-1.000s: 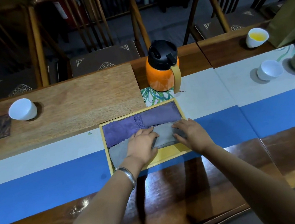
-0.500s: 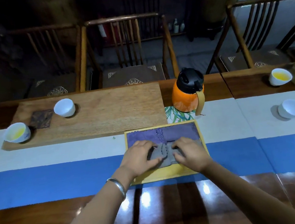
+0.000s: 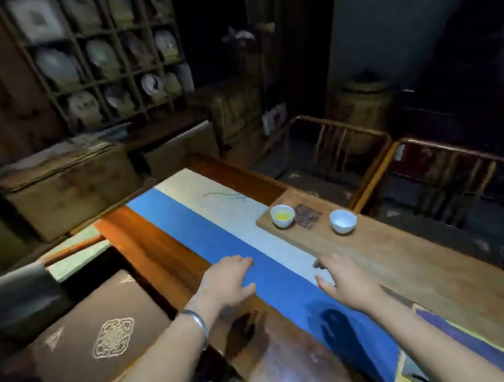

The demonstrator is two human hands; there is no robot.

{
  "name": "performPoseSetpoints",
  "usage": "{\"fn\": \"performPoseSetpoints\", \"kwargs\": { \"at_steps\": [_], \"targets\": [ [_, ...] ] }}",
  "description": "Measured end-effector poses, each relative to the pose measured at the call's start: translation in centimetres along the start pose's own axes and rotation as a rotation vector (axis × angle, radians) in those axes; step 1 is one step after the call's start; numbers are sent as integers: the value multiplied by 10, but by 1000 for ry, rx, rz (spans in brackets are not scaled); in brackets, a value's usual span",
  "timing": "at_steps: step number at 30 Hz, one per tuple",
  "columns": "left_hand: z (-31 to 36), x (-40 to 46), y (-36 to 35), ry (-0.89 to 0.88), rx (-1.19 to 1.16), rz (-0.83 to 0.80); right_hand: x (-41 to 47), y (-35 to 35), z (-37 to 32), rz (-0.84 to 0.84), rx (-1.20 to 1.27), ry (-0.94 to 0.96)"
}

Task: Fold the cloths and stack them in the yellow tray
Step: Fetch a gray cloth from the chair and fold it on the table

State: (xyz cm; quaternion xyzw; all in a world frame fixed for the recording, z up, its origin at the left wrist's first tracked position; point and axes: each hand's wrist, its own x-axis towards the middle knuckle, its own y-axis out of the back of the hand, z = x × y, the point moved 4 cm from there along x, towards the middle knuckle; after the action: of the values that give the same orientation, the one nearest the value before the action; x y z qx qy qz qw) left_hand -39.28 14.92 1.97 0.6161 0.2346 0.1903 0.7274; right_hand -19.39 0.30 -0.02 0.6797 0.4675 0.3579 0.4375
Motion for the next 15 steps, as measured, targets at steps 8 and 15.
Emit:
{"fn": "performPoseSetpoints", "kwargs": {
  "at_steps": [8,15],
  "targets": [
    [-247,-228,60,485,-61,215,87,-77,-309,-49,-115,484],
    [-372,-444,62,891,-146,347,88,-161,-547,-96,-14,812]
  ]
}}
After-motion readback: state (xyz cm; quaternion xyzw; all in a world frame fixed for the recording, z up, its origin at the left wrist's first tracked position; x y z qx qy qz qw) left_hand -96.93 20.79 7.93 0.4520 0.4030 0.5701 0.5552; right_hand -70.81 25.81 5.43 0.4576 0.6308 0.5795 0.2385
